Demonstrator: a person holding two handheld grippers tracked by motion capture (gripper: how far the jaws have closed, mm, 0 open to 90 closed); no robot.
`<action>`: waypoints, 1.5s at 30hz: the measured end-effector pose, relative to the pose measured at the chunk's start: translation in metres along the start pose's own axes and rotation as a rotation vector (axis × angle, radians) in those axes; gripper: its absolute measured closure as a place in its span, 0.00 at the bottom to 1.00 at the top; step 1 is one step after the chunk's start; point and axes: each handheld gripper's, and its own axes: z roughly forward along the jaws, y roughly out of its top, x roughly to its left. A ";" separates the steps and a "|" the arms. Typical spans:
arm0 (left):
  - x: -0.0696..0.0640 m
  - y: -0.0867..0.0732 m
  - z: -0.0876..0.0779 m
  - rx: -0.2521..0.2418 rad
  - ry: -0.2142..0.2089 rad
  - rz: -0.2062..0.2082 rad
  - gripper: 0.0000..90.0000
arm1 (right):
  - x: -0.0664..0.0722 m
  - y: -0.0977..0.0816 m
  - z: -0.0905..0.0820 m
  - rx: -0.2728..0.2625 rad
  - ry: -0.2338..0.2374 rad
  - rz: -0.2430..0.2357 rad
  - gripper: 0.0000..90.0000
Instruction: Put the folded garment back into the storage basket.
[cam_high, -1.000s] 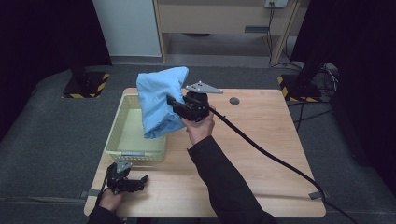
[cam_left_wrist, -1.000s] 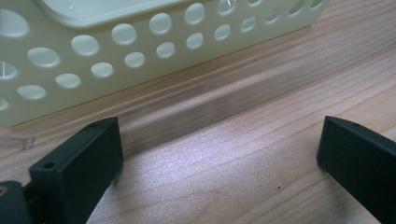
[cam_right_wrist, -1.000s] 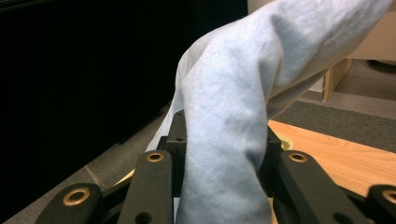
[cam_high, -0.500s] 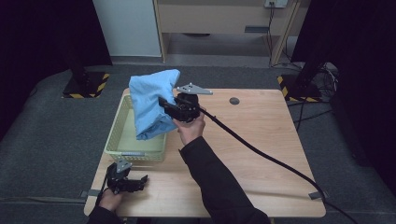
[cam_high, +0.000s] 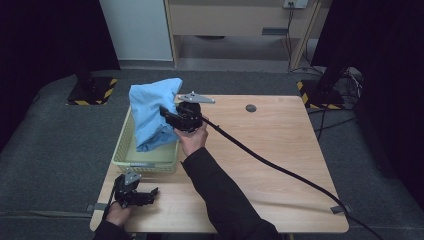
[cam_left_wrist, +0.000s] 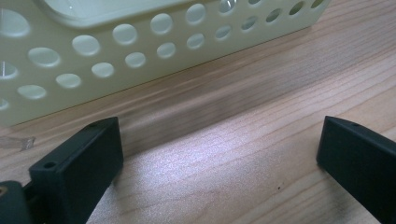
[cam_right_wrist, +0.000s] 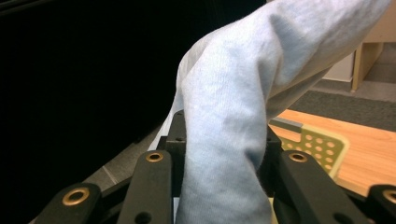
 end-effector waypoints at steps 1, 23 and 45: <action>0.000 0.000 0.000 0.000 0.000 0.000 0.00 | 0.000 0.000 0.000 0.000 0.000 0.000 0.75; 0.000 0.000 0.000 -0.001 -0.001 -0.001 0.00 | 0.000 -0.024 0.034 0.030 0.003 0.043 0.75; 0.000 0.000 0.000 -0.001 -0.001 0.000 0.00 | 0.003 -0.041 0.055 0.066 0.007 0.054 0.75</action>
